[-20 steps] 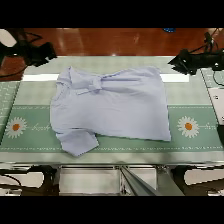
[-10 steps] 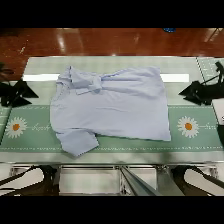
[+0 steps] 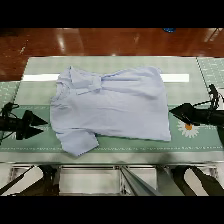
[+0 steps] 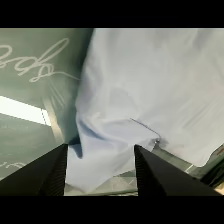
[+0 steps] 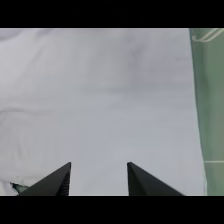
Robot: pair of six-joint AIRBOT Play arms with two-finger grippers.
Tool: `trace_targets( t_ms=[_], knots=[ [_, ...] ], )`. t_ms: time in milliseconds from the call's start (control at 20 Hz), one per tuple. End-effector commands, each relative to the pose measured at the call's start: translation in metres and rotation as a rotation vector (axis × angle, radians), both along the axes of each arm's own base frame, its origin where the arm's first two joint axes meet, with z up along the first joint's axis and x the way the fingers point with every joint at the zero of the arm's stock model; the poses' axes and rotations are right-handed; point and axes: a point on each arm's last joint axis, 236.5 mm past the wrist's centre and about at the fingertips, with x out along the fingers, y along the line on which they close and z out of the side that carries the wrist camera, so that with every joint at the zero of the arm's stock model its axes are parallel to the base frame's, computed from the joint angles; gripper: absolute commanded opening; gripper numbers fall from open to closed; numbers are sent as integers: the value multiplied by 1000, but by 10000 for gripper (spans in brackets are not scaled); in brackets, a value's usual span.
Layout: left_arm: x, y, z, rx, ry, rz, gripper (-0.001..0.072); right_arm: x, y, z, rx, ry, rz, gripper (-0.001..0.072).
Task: Fold the shirts.
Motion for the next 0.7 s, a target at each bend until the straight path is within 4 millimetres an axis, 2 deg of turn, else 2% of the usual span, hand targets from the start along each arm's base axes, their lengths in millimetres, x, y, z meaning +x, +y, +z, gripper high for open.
trace_targets(
  t_ms=[0, 100, 350, 550, 650],
  knots=[
    [-16, -12, -24, -29, 40, 29, 509, -5, 6, 4, 16, -13, 8, 408],
    [-18, -13, -31, -34, 55, 37, 509, -5, 6, 4, 16, -12, 8, 408],
    [-9, -15, -36, -24, 29, 32, 508, -5, 6, 4, 21, -7, -1, 408],
    [3, -25, -48, 21, 12, -16, 508, -5, 6, 4, 23, -3, -8, 408],
    [4, -37, -55, 23, 22, -69, 508, -5, 6, 4, 27, 1, -12, 408]
  ],
)
